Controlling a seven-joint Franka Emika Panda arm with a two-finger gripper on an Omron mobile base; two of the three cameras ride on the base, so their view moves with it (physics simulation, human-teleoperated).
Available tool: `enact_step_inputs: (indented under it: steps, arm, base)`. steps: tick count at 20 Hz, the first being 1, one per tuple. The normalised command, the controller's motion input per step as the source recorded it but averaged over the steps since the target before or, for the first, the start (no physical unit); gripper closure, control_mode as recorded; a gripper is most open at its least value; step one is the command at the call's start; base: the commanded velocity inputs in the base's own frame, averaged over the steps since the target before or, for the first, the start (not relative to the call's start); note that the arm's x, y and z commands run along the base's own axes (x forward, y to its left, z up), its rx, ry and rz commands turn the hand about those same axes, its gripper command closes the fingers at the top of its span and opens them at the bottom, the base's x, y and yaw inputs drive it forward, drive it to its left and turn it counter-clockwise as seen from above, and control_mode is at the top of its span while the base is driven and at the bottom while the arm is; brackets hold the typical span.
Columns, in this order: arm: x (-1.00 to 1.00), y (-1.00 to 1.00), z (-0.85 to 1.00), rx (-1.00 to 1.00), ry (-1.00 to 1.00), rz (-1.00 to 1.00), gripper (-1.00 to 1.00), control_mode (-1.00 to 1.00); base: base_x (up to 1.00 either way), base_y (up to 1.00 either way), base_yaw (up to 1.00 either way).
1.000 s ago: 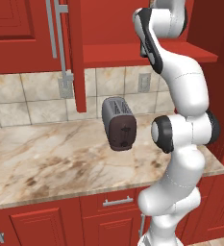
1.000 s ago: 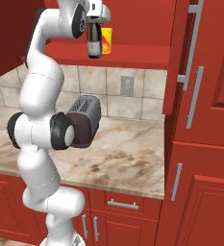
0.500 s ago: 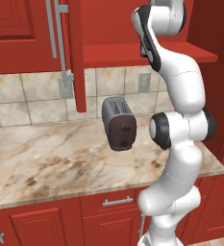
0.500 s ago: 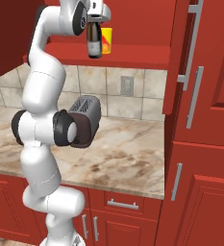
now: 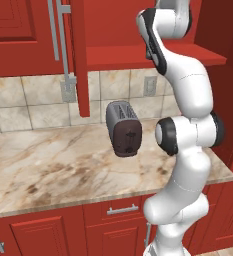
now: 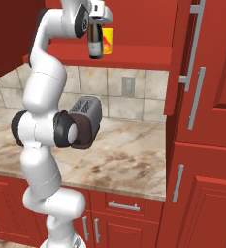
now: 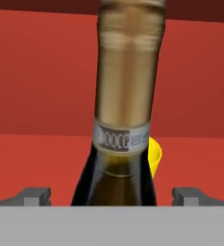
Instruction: Open the cabinet directly in front. Then move the wine and the cup to the dining counter with the candle on it.
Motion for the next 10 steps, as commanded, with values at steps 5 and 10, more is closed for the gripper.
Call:
enact_step_inputs:
  steps: [5, 10]
  arm:
    - [0.25, 0.00, -0.06, 0.00, -0.04, 0.00, -1.00, -1.00]
    - [0.39, 0.00, -0.07, 0.00, -0.01, 0.00, -1.00, -1.00]
  base:
    - [0.00, 0.00, 0.00]
    - [0.00, 0.00, 0.00]
